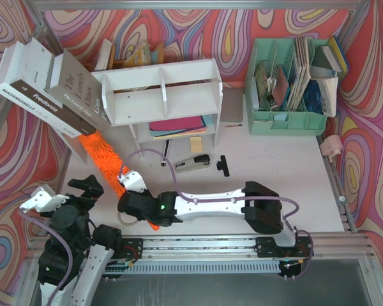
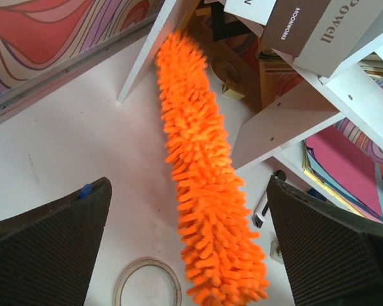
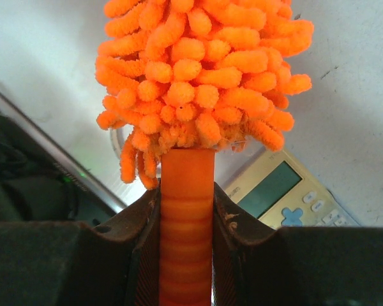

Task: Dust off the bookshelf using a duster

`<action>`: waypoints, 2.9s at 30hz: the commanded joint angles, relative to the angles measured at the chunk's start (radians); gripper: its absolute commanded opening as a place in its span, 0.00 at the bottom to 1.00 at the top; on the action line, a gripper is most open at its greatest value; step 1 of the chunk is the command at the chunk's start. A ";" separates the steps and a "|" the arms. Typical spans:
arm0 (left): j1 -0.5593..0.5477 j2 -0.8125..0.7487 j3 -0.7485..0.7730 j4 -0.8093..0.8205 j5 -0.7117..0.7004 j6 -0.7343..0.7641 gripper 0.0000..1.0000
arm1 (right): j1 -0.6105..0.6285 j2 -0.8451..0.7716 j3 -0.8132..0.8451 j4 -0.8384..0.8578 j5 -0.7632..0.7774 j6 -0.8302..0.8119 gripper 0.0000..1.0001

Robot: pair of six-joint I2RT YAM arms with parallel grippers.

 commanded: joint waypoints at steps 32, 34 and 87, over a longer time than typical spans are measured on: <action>0.010 -0.013 0.003 0.001 -0.010 -0.004 0.98 | 0.105 -0.077 -0.196 0.024 -0.088 -0.102 0.00; 0.010 -0.014 0.003 0.001 -0.009 -0.004 0.98 | 0.105 -0.081 -0.182 0.025 -0.063 -0.111 0.00; 0.027 -0.014 -0.008 0.019 0.015 0.002 0.98 | 0.166 -0.284 -0.198 0.206 0.189 -0.040 0.00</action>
